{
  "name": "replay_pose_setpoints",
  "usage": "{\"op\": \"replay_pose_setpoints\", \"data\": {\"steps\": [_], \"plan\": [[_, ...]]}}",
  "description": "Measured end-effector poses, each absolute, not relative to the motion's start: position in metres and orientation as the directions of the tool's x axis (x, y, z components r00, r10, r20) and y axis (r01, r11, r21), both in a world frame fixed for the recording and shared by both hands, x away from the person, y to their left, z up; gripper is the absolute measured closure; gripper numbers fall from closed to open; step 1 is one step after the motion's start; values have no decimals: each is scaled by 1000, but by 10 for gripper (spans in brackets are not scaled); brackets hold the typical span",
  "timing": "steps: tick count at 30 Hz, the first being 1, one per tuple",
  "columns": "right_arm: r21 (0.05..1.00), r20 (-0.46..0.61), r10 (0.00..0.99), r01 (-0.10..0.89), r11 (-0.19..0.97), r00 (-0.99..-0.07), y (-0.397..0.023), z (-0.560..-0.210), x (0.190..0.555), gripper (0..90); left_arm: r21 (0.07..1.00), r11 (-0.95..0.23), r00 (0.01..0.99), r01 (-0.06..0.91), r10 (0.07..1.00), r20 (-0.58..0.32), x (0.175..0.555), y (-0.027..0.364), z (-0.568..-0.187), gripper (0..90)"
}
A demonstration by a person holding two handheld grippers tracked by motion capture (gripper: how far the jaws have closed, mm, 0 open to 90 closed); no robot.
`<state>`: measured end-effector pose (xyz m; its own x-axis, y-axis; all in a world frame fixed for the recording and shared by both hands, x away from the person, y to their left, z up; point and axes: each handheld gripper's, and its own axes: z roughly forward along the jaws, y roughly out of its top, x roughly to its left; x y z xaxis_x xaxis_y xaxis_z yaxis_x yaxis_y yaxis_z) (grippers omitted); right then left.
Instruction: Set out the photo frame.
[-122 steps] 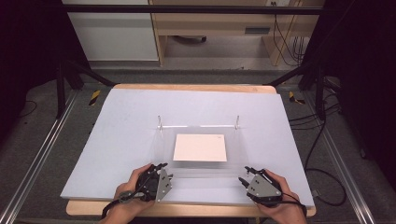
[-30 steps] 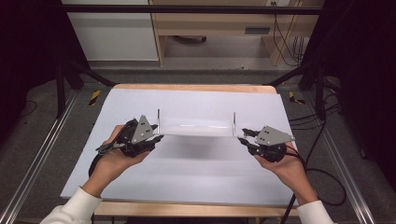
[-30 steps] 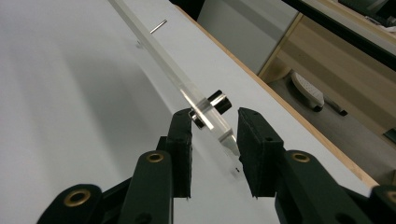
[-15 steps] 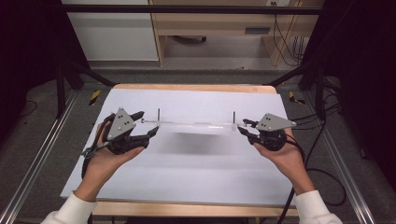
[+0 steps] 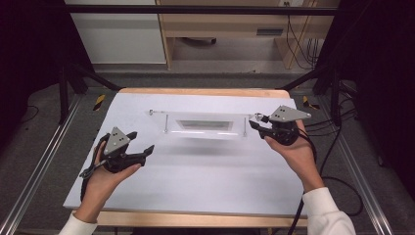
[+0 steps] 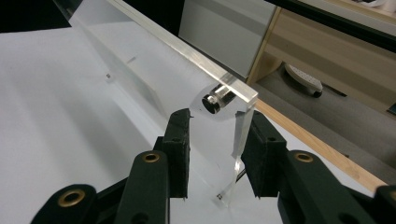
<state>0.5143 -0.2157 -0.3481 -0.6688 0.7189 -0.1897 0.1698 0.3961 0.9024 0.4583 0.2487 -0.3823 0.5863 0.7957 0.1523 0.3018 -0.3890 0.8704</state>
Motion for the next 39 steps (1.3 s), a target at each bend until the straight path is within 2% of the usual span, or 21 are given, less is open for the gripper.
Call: {"op": "replay_pose_setpoints", "data": {"steps": [5, 8, 15, 39], "plan": [[910, -171, 728, 176, 374, -664, -217, -346, 522, 646, 843, -403, 579, 356, 804, 140, 463, 253, -404, 234], [915, -160, 734, 180, 361, -660, -217, -345, 527, 647, 827, -432, 539, 360, 820, 194, 463, 257, -412, 234], [924, -135, 746, 189, 333, -652, -218, -343, 538, 647, 808, -434, 524, 399, 831, 188, 465, 264, -429, 228], [949, -23, 793, 237, 209, -609, -220, -341, 581, 642, 795, -388, 495, 465, 859, 130, 463, 283, -446, 226]]}}
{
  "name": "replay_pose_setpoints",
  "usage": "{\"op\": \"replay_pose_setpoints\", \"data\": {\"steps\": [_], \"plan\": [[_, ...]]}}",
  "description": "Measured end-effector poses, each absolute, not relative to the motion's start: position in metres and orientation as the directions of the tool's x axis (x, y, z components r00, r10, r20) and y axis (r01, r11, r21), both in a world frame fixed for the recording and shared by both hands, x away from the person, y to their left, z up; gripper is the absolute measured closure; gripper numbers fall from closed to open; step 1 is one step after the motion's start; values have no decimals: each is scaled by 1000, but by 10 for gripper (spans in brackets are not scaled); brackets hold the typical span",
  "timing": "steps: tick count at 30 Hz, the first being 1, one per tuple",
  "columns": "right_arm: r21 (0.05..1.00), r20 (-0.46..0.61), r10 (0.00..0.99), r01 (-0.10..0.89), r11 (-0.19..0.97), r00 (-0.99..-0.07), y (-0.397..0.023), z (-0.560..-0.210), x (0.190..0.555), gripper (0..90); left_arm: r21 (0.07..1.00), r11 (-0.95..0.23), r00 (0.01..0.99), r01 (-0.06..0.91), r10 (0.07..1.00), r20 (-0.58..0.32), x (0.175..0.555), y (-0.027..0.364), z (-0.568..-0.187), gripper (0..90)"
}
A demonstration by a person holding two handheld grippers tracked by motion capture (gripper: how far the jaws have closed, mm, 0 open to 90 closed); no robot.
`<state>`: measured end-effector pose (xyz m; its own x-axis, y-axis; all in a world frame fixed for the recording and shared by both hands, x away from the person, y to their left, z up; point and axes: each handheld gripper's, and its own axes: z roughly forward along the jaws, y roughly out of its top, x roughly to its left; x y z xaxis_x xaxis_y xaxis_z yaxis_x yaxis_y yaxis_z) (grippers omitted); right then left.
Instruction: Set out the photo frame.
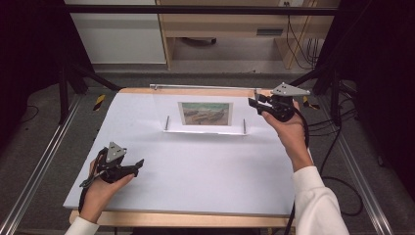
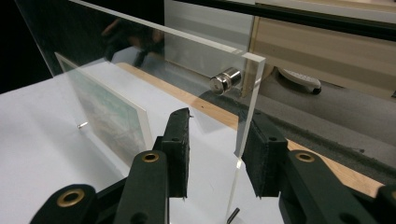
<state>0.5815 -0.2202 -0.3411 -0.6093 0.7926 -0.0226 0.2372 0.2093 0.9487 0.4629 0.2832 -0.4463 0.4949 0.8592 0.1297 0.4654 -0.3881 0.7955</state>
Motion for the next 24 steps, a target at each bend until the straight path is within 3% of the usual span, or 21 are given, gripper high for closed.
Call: {"op": "replay_pose_setpoints", "data": {"steps": [24], "plan": [[943, 68, 819, 305, 134, -570, -219, -340, 604, 613, 775, -392, 491, 495, 863, 122, 463, 290, -451, 225]]}}
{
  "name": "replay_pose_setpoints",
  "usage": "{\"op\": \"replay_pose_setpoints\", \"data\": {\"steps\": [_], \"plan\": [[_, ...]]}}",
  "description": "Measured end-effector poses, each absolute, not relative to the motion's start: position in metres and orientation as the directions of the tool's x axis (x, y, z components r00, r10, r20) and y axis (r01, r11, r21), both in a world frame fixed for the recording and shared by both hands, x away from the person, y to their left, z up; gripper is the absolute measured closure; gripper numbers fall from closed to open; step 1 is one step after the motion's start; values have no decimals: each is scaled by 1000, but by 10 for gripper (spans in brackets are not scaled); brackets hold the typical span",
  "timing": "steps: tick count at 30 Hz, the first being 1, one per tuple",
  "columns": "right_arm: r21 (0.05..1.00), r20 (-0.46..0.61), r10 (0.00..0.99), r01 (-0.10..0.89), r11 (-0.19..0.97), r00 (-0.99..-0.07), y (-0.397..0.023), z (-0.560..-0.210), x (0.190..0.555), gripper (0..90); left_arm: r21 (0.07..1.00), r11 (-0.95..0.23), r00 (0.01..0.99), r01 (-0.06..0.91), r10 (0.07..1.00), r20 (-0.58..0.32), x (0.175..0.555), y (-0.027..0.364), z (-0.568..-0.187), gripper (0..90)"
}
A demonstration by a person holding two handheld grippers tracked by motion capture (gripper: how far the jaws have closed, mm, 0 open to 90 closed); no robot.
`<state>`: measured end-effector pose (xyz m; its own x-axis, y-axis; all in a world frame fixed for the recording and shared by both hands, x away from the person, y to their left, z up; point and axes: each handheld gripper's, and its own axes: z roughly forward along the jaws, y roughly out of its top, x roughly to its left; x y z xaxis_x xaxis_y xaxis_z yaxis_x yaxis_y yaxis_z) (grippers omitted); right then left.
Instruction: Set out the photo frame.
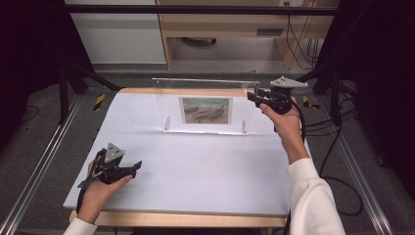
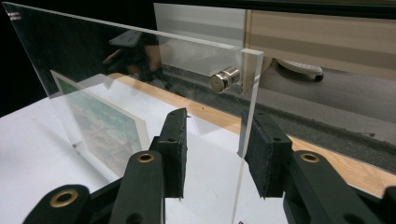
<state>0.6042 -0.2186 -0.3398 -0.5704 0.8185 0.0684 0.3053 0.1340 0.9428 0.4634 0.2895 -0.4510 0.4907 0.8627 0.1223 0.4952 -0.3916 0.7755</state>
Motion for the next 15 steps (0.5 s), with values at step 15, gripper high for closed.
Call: {"op": "replay_pose_setpoints", "data": {"steps": [15], "plan": [[931, 58, 845, 334, 146, -531, -209, -339, 614, 519, 772, -402, 494, 493, 859, 131, 464, 290, -451, 225]]}}
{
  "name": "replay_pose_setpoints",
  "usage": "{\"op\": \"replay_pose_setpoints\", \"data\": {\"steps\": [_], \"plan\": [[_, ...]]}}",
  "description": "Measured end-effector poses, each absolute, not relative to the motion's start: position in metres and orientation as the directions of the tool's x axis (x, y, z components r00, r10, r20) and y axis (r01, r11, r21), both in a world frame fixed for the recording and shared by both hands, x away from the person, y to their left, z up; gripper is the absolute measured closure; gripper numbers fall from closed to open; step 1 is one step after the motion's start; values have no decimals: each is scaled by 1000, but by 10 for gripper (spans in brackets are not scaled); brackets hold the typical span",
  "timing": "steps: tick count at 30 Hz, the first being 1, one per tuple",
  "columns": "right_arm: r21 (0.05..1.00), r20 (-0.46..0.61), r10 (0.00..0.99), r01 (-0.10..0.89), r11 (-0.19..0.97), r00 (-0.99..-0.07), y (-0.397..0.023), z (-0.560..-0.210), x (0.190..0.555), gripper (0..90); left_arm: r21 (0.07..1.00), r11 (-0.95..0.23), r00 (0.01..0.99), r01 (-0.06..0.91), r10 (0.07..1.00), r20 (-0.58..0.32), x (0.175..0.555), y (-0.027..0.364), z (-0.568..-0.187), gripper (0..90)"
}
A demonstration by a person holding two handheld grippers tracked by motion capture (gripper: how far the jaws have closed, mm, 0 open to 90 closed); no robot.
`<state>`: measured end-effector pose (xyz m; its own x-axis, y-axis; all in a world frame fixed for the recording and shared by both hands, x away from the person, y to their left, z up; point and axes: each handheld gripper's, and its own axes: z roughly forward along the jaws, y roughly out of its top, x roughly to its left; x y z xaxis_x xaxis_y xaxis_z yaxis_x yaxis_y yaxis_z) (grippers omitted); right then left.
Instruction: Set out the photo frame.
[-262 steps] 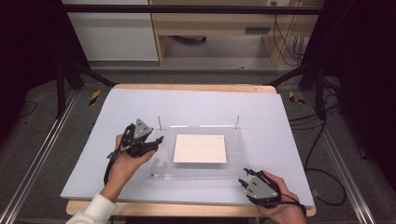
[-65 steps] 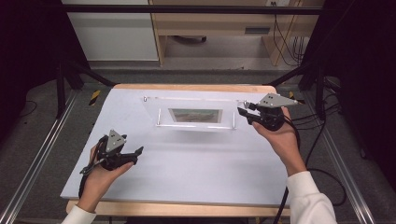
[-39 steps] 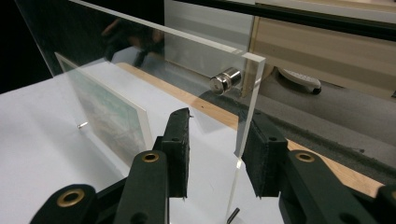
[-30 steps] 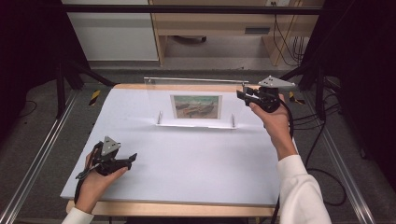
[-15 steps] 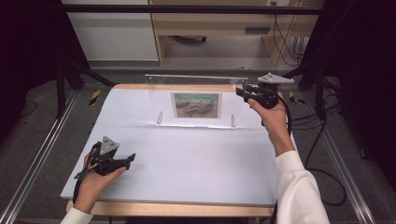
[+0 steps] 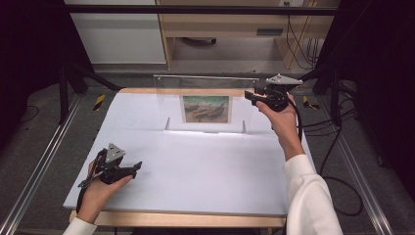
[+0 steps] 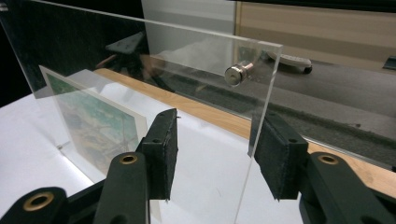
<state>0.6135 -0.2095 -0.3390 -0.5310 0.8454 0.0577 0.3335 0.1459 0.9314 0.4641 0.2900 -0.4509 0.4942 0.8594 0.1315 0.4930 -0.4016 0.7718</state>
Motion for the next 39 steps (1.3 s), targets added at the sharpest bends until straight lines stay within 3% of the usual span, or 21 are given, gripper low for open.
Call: {"op": "replay_pose_setpoints", "data": {"steps": [5, 17, 23, 30, 39], "plan": [[927, 53, 849, 341, 154, -525, -209, -338, 617, 536, 769, -407, 499, 494, 856, 133, 464, 290, -451, 226], [917, 55, 855, 364, 161, -516, -206, -340, 622, 484, 765, -424, 513, 485, 846, 143, 462, 285, -452, 226], [921, 45, 876, 360, 149, -480, -209, -342, 618, 377, 770, -416, 506, 484, 851, 142, 462, 286, -451, 225], [920, -25, 901, 342, 190, -433, -213, -349, 588, 208, 767, -417, 503, 488, 852, 143, 462, 285, -452, 218], [909, -39, 911, 363, 202, -410, -216, -371, 532, 135, 765, -409, 489, 497, 861, 142, 463, 284, -454, 154]]}}
